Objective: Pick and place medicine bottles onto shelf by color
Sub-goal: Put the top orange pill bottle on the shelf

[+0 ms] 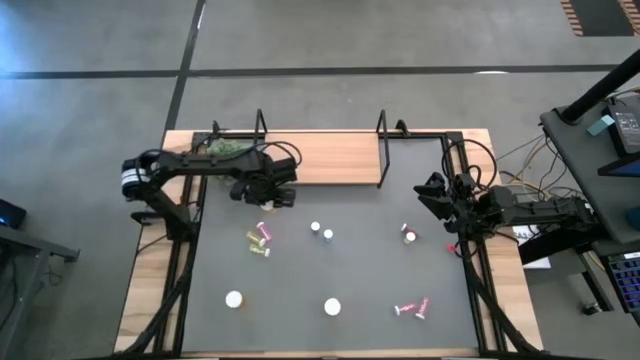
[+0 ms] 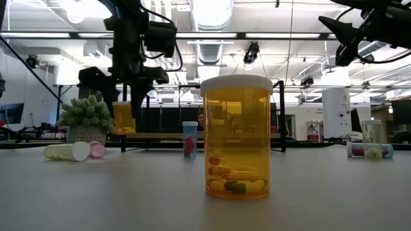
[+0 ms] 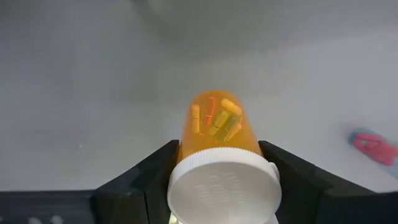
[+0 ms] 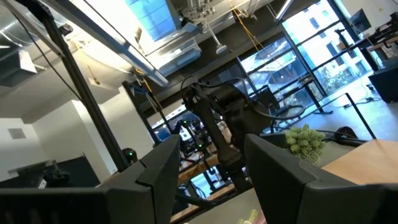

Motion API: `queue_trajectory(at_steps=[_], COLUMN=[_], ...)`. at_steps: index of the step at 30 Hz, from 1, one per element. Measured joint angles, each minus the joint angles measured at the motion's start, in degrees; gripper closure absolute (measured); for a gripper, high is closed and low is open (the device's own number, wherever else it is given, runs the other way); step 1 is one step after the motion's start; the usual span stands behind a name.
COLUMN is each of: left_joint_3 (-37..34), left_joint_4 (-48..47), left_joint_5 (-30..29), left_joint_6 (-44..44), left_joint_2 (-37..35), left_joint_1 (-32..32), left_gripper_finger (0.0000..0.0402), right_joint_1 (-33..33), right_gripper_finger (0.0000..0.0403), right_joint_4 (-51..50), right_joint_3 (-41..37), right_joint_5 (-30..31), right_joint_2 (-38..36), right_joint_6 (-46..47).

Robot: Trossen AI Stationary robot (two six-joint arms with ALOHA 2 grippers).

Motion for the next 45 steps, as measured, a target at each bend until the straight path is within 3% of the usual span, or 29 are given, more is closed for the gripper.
queue_trajectory(at_steps=[18, 33, 45], left_joint_3=[12.6, 22.4, 22.9], left_joint_4=[-5.2, -10.2, -8.1], left_joint_5=[-9.1, -11.4, -11.7], left_joint_6=[18.5, 48.8, 61.1], left_joint_2=[6.0, 13.1, 13.4], left_joint_1=[0.0, 0.6, 6.6], left_gripper_finger=[0.0208, 0.0208, 0.0208], right_joint_1=[0.0, 0.0, 0.0], right_gripper_finger=[0.0232, 0.0232, 0.0232], right_joint_4=[0.0, 0.0, 0.0], right_joint_3=[0.0, 0.0, 0.0], right_joint_5=[0.0, 0.0, 0.0], right_joint_2=[0.0, 0.0, 0.0], right_joint_6=[0.0, 0.0, 0.0])
